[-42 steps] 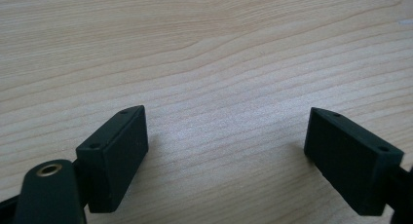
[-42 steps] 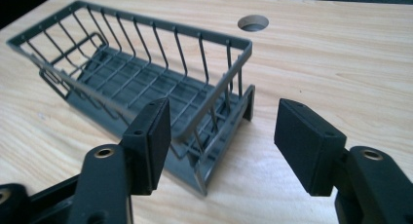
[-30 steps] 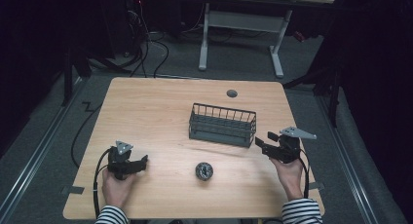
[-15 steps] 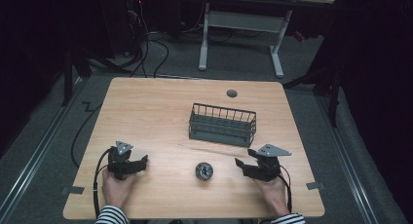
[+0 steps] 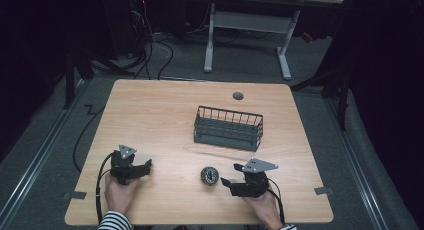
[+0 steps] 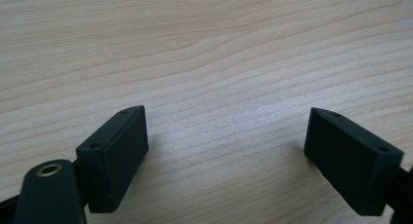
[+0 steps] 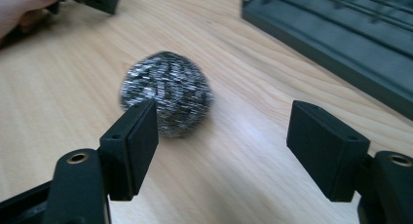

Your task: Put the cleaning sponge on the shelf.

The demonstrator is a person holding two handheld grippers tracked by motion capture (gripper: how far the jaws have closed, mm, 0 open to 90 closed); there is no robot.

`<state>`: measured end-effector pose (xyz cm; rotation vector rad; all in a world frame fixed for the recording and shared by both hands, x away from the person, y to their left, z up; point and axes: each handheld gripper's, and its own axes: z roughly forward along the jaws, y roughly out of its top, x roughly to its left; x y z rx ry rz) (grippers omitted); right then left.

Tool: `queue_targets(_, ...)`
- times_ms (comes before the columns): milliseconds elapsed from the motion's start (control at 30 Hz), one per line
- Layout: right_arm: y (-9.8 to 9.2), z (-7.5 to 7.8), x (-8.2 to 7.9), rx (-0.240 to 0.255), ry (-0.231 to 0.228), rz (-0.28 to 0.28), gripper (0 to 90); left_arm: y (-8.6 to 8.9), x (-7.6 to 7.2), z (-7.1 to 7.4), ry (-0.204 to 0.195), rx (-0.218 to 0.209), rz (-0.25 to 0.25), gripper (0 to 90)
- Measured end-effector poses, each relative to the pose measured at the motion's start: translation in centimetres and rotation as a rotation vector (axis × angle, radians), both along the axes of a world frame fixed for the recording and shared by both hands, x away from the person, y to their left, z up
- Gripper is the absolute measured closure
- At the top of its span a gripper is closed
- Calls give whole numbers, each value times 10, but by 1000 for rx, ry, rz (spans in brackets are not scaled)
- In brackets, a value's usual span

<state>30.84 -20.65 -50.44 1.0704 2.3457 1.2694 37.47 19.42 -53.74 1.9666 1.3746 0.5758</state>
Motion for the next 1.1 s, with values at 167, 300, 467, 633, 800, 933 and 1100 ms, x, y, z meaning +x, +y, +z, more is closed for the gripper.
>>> queue_targets(167, 14, 0, 0, 9, 0, 38, 254, 0, 0, 0, 0, 0, 0, 165)
queue_targets(300, 26, -3, 2, 0, 5, 61, 248, 0, 0, 0, 0, 0, 0, 165)
queue_targets(467, 34, -7, 6, -6, 17, 65, 248, 0, 0, 0, 0, 0, 0, 165)
queue_targets(633, 39, -11, 12, -20, 33, 69, 249, 0, 0, 0, 0, 0, 0, 165)
queue_targets(800, 43, -15, 16, -41, 47, 68, 290, 0, 0, 0, 0, 0, -1, 164)
queue_targets(933, 45, -17, 17, -45, 48, 58, 335, 0, 0, 0, 0, 0, -1, 164)
queue_targets(1100, 46, -17, 18, -59, 46, 52, 371, 0, 0, 0, 0, 0, -1, 164)
